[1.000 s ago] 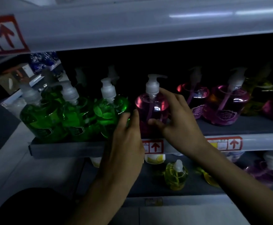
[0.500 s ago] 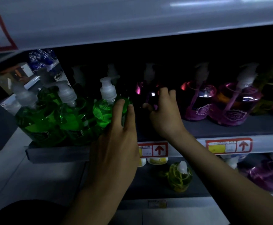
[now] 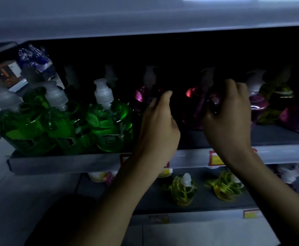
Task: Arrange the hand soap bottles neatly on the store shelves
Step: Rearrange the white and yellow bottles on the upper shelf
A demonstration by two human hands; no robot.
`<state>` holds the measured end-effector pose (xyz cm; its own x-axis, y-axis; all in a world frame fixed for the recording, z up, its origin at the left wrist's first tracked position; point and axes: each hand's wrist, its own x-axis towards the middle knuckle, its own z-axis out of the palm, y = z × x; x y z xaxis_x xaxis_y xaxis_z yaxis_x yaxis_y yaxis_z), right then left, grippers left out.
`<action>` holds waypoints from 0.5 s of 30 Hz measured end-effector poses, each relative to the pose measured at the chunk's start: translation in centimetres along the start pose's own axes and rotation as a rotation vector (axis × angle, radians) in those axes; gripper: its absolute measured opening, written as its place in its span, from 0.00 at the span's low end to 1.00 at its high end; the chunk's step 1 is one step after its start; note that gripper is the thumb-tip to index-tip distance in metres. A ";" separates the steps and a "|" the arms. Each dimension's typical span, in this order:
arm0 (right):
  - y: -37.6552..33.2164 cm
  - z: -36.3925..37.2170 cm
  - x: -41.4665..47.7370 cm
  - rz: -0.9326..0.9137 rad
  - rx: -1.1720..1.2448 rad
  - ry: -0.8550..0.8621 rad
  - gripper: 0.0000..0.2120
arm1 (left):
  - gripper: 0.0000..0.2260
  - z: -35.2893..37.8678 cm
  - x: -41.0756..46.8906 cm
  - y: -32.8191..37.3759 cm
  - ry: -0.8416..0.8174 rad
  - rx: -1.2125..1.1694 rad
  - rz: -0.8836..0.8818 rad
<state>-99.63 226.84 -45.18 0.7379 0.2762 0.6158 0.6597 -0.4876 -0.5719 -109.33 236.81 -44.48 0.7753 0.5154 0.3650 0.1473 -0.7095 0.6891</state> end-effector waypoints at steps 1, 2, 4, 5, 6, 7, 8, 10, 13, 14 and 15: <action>0.7 0.0 0.0 0.025 -0.034 -0.057 0.19 | 0.27 0.7 0.5 -0.1 -0.022 -0.044 -0.011; 1.4 0.0 0.0 0.034 -0.062 -0.118 0.20 | 0.28 1.3 0.9 -0.1 -0.042 -0.080 -0.022; 2.4 0.0 0.0 0.007 -0.087 -0.216 0.22 | 0.30 2.5 1.6 -0.2 -0.092 -0.125 -0.048; 2.7 0.0 0.1 -0.013 -0.080 -0.239 0.22 | 0.30 3.1 1.8 -0.2 -0.120 -0.148 -0.062; 3.0 -0.1 0.1 -0.028 -0.058 -0.249 0.22 | 0.31 3.6 1.9 0.0 -0.147 -0.171 -0.079; 3.2 -0.2 0.2 -0.040 -0.029 -0.251 0.22 | 0.32 4.0 1.9 0.1 -0.174 -0.191 -0.101; 3.3 -0.5 0.2 -0.052 -0.003 -0.249 0.22 | 0.32 4.4 1.8 0.2 -0.198 -0.206 -0.127; 3.6 -1.2 0.4 -0.059 0.031 -0.243 0.25 | 0.33 4.5 1.4 0.3 -0.207 -0.219 -0.157; 4.1 -2.7 0.4 -0.016 0.119 -0.246 0.28 | 0.32 3.7 0.8 0.2 -0.131 -0.225 -0.138; 4.3 -3.1 0.4 -0.013 0.175 -0.267 0.27 | 0.32 3.3 0.5 0.0 -0.111 -0.220 -0.133; 4.4 -3.4 0.3 -0.004 0.240 -0.297 0.27 | 0.31 2.9 0.0 -0.2 -0.099 -0.213 -0.130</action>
<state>-96.95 221.97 -45.72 0.7211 0.5227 0.4547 0.6514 -0.2881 -0.7019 -107.55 235.57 -46.39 0.8162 0.5386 0.2091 0.1253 -0.5182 0.8460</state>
